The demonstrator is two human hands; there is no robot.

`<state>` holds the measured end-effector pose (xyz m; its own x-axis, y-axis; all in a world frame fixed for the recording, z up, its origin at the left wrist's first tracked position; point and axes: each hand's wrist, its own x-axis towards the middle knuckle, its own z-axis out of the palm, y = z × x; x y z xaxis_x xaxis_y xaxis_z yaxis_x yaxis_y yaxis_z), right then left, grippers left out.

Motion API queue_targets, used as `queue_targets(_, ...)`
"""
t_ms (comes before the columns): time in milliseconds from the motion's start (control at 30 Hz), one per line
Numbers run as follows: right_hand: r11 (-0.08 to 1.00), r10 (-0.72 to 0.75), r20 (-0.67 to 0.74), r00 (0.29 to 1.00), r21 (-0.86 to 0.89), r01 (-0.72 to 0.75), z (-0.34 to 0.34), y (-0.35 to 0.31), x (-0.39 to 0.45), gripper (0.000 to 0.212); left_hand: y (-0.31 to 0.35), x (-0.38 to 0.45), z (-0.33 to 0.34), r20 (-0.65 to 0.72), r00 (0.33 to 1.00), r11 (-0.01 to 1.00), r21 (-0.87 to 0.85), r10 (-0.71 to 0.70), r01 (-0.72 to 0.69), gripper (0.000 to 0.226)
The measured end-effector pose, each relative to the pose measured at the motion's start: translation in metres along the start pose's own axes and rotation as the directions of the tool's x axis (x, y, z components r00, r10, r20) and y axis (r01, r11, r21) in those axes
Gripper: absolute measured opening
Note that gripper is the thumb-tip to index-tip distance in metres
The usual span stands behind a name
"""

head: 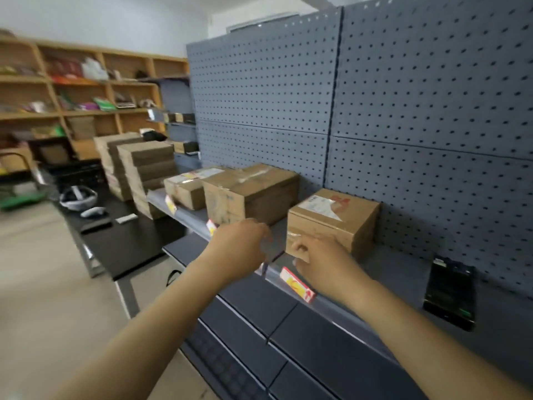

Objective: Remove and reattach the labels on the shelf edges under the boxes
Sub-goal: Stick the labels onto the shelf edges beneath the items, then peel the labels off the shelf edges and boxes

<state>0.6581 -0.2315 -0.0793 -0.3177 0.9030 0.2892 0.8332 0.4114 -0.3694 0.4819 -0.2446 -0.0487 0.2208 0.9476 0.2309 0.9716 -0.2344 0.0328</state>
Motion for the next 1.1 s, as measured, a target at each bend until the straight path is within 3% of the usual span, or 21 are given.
queue_targets(500, 0.957, -0.278, 0.093, 0.956, 0.114, 0.267, 0.081, -0.089, 0.179, 0.015, -0.173, 0.034, -0.004, -0.074, 0.939, 0.941, 0.021, -0.337, 0.339, 0.034)
queue_targets(833, 0.945, -0.322, 0.125, 0.939, 0.104, 0.310, 0.139, -0.141, 0.275, 0.020, -0.276, 0.076, 0.008, -0.101, 0.913, 0.917, -0.006, -0.396, 0.398, 0.034)
queue_targets(1100, 0.962, -0.266, 0.140, 0.954, 0.095, 0.254, 0.185, -0.194, 0.351, 0.022, -0.379, 0.114, 0.011, -0.080, 0.938, 0.941, 0.011, -0.337, 0.339, 0.032)
